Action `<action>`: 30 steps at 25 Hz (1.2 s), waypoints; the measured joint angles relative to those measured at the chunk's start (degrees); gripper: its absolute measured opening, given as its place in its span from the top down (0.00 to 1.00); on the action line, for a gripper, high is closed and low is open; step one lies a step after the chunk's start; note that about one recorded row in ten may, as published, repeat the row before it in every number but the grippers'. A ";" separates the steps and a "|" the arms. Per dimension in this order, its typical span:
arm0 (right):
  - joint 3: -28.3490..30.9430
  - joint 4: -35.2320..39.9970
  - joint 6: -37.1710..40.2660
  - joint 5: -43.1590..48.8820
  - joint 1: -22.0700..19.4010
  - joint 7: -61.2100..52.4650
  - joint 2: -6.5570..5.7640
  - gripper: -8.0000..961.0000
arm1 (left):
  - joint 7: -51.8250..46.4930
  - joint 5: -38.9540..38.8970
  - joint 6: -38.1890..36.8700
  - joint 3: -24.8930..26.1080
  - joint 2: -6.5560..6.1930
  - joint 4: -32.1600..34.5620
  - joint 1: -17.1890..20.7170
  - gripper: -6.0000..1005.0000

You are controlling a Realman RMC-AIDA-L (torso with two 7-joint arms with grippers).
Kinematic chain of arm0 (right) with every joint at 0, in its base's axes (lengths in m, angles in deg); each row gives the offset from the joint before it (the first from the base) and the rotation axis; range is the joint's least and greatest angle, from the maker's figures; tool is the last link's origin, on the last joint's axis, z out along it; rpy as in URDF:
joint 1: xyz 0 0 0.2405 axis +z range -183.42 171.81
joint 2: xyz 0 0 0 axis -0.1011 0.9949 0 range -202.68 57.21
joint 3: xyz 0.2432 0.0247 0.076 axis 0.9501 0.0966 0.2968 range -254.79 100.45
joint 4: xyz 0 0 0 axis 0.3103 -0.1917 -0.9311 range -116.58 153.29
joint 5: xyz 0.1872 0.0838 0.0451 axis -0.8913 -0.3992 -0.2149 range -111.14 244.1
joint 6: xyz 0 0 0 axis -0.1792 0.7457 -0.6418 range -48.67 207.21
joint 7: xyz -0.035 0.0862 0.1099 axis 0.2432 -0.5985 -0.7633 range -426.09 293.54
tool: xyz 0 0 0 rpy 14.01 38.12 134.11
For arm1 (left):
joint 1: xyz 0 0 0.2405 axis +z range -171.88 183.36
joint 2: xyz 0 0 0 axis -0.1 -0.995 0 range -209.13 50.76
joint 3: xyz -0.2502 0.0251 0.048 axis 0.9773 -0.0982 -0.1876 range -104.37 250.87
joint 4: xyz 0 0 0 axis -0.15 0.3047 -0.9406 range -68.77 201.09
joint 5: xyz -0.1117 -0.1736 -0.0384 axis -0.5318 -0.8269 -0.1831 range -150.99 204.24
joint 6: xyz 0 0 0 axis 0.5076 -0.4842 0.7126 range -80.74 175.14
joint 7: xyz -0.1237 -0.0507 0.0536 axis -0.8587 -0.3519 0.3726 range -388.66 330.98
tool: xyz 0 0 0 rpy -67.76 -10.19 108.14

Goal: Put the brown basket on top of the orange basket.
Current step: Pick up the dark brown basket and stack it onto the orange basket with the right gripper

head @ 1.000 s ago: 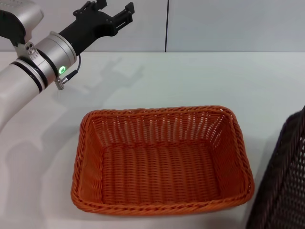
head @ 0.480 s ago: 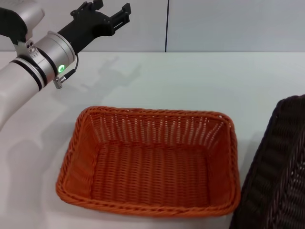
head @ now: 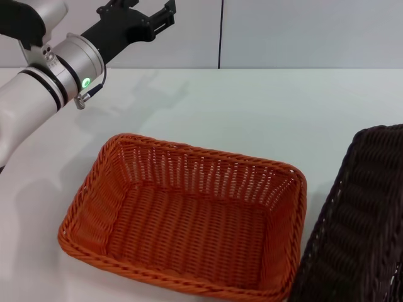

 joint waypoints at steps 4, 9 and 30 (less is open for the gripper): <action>0.10 -1.27 2.93 -3.08 -0.61 0.82 -0.59 0.84 | 1.02 -0.48 0.36 0.00 0.05 -0.06 -0.37 0.16; 0.46 -3.82 5.13 -6.52 -1.21 2.13 -0.60 0.84 | 1.43 -0.58 0.46 0.00 0.09 -0.22 -0.46 0.16; 2.74 -17.48 5.39 -15.00 -3.85 12.10 7.96 0.83 | 2.49 -0.40 3.45 -0.61 -0.01 -0.47 -2.09 0.16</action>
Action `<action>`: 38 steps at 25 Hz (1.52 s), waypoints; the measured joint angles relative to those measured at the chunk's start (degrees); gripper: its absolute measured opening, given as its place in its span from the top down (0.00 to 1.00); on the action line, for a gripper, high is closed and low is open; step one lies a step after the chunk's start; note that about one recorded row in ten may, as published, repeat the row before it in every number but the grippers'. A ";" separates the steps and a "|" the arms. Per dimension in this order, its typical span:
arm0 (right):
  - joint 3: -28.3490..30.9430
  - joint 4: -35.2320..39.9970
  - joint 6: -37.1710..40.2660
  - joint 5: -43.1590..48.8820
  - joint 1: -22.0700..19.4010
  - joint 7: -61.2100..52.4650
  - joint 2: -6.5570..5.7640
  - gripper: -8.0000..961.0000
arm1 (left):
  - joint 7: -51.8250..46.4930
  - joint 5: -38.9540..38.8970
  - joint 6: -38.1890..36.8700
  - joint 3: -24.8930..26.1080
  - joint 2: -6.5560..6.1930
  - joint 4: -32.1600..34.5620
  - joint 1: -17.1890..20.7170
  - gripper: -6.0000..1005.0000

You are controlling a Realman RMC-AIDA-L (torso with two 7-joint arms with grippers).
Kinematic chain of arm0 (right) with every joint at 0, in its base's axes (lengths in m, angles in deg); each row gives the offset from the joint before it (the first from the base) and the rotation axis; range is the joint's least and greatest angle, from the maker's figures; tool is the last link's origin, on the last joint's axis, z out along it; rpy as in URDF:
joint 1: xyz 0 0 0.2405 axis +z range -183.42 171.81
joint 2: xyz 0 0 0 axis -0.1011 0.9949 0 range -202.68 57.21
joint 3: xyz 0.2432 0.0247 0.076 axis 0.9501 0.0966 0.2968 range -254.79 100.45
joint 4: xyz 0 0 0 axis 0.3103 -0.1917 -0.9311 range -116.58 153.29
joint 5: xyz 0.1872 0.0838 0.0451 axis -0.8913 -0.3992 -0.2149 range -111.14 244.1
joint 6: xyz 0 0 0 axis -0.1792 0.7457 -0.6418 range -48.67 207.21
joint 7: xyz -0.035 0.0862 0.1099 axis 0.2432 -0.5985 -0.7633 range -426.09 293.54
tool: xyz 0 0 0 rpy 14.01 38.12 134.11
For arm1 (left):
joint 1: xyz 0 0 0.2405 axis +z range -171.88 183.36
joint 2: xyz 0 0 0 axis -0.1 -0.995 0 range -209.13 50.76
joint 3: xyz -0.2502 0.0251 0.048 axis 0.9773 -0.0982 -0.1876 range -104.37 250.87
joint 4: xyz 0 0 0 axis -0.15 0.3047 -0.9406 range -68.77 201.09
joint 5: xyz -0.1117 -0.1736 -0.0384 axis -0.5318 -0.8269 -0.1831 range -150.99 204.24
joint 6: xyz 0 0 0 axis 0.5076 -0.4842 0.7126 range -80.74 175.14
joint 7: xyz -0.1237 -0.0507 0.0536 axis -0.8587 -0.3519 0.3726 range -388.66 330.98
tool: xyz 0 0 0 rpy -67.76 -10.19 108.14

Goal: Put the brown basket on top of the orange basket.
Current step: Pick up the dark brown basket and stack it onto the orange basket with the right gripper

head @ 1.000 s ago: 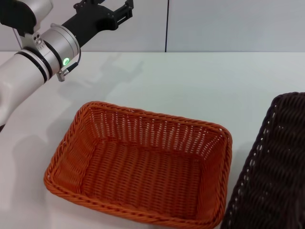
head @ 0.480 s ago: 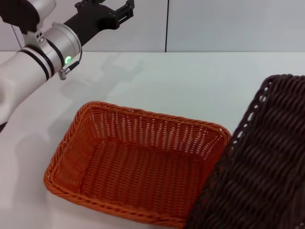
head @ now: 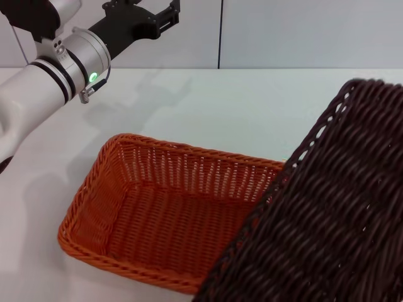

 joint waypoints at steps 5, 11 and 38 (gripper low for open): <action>-0.78 -2.35 0.03 -0.68 0.29 0.08 0.70 0.83 | 0.58 0.04 0.37 -0.05 -0.02 0.23 -0.20 0.16; -0.52 -3.44 0.05 -1.36 1.13 2.54 4.06 0.83 | 1.97 0.02 0.62 -0.04 0.11 -0.34 -0.49 0.16; 7.26 -29.31 -8.30 -3.75 -5.65 26.39 11.45 0.82 | 5.76 -0.10 2.78 -0.05 -0.01 0.53 -3.38 0.16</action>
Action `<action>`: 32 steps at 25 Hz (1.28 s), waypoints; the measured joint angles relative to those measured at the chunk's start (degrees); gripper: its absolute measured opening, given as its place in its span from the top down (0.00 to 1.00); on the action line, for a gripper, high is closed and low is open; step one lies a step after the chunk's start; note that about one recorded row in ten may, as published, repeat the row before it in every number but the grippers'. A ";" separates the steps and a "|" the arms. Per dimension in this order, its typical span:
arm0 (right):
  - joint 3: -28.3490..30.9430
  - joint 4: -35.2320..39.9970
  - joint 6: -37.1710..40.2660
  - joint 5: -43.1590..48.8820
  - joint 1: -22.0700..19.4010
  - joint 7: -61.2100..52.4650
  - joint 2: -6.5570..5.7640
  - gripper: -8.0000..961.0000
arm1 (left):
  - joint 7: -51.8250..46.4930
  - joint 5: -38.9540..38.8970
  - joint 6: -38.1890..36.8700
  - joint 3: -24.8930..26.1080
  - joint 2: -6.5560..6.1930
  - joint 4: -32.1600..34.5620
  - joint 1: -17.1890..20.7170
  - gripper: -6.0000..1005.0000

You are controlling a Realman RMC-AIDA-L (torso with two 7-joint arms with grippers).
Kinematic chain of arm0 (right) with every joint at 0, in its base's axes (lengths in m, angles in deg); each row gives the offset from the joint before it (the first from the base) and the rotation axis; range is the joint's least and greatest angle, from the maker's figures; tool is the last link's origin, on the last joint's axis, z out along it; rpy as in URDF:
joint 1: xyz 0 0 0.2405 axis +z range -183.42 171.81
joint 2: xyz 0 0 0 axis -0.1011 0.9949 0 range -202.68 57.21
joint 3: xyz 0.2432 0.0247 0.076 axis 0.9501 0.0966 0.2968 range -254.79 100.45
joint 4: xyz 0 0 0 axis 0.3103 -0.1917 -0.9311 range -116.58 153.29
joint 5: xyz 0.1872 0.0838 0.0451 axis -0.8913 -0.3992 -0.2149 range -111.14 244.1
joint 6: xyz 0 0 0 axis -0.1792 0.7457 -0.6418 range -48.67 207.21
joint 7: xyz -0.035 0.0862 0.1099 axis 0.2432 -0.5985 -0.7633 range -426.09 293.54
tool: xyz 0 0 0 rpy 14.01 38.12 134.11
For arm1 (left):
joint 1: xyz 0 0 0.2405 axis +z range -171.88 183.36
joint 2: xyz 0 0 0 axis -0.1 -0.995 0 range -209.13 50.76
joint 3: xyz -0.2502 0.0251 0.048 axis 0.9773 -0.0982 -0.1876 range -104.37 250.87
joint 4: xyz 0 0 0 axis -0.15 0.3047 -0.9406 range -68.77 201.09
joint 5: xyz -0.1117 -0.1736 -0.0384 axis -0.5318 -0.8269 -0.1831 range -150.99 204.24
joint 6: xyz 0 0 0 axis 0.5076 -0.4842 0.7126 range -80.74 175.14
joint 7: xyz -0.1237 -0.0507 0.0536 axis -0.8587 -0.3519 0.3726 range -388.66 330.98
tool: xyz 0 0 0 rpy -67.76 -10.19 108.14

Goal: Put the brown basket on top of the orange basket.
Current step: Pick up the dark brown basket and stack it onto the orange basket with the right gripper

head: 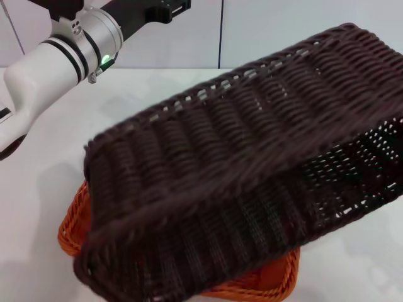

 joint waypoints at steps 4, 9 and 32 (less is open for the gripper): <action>0.95 -4.70 -2.55 0.00 -0.12 4.09 0.16 0.82 | 0.00 -0.05 0.03 0.34 0.02 0.03 -0.74 0.16; 1.18 -9.15 -5.87 0.00 -0.22 7.81 0.30 0.82 | 0.15 -0.08 0.04 0.41 0.02 0.10 -1.41 0.16; -1.96 -17.63 -7.31 0.86 -4.06 10.78 0.45 0.81 | 1.69 0.43 2.07 -0.89 0.19 0.14 -4.50 0.16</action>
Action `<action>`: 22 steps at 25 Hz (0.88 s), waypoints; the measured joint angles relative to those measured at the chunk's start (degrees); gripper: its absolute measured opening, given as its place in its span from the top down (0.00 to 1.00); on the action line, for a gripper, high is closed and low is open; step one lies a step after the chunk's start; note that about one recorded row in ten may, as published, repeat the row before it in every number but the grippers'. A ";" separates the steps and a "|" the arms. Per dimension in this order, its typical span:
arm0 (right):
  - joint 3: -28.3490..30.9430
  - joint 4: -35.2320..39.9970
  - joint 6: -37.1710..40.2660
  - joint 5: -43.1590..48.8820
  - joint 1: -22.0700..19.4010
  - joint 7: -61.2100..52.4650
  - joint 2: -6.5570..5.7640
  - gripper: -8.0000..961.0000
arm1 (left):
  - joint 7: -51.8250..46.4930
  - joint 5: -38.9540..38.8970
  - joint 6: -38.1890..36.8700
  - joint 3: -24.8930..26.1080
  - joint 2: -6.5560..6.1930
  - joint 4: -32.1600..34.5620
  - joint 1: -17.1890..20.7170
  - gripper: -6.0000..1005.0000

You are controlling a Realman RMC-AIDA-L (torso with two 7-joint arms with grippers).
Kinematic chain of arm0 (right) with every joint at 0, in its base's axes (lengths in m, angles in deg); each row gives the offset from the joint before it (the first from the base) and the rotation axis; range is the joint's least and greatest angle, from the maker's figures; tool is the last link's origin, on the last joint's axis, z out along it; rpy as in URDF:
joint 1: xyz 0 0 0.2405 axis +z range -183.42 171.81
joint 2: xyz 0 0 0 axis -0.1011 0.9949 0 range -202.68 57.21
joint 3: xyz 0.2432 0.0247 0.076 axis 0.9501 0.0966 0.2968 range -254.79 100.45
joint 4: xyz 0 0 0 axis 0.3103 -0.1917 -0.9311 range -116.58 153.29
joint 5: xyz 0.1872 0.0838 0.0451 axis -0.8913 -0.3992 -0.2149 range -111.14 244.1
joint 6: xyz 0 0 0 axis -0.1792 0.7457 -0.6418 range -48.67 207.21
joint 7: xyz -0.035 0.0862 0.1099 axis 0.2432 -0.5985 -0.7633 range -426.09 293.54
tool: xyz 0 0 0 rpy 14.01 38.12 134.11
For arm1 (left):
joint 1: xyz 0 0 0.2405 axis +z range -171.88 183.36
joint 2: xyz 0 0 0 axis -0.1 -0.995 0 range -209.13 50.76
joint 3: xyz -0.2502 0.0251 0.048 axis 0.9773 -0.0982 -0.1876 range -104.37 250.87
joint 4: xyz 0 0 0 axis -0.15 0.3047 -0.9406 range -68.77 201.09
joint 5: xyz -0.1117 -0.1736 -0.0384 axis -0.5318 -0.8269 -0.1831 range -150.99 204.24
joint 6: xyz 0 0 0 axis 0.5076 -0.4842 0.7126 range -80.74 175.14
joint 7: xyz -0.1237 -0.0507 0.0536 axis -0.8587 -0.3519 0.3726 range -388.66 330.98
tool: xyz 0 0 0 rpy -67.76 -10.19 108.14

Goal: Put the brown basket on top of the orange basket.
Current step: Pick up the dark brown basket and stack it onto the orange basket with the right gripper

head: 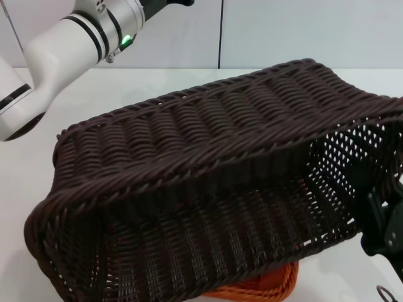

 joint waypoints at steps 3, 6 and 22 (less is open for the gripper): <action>0.06 -1.11 0.01 0.00 -1.11 0.40 0.08 0.81 | 0.00 0.02 0.06 -0.49 0.00 0.04 -0.05 0.16; 0.55 -2.26 -0.05 -0.11 -1.87 1.30 0.16 0.81 | 0.00 0.02 0.11 -0.69 0.00 0.07 -0.06 0.16; 2.40 -3.69 -3.12 -0.67 -0.95 0.55 -0.08 0.80 | 0.49 -0.05 0.16 -0.82 0.00 0.23 0.02 0.16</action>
